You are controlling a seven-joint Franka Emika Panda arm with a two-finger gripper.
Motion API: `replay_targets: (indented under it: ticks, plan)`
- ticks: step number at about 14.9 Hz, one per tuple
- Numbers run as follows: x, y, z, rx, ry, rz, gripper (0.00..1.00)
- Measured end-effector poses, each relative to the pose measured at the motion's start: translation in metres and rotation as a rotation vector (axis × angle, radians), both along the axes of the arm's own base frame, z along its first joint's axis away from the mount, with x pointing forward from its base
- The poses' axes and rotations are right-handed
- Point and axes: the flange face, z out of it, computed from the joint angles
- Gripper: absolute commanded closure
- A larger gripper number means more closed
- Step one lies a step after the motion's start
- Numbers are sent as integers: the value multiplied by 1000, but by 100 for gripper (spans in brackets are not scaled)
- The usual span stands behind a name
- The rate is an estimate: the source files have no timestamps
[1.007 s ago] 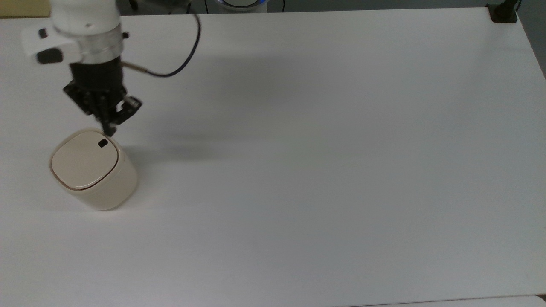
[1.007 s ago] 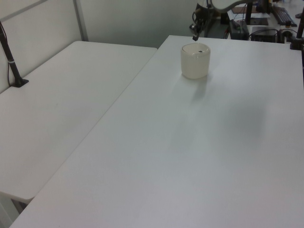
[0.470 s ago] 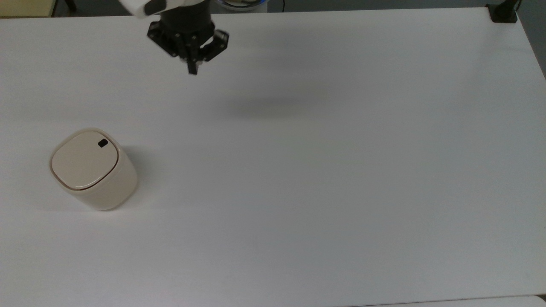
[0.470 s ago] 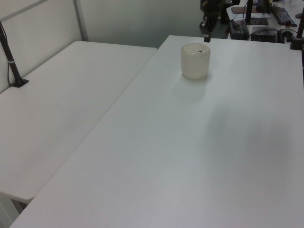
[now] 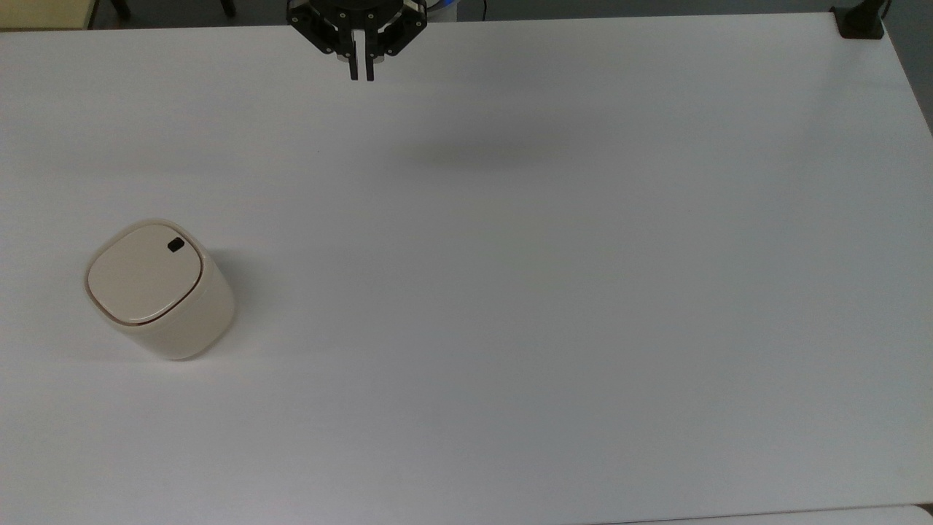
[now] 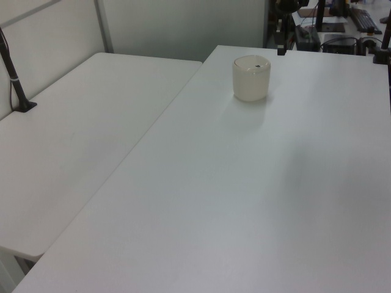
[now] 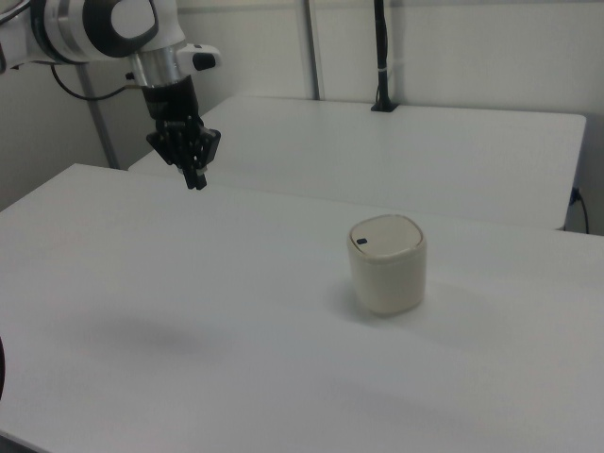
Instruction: Close the trash bin
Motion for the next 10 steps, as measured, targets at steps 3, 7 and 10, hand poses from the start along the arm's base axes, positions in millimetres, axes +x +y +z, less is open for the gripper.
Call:
replay_targets:
  ticks: [3, 7, 10]
  plan:
    - [0, -3, -3, 0, 8, 3, 0]
    - [0, -3, -3, -1, 8, 2, 0]
    - [0, -10, -2, -1, 5, -9, 0]
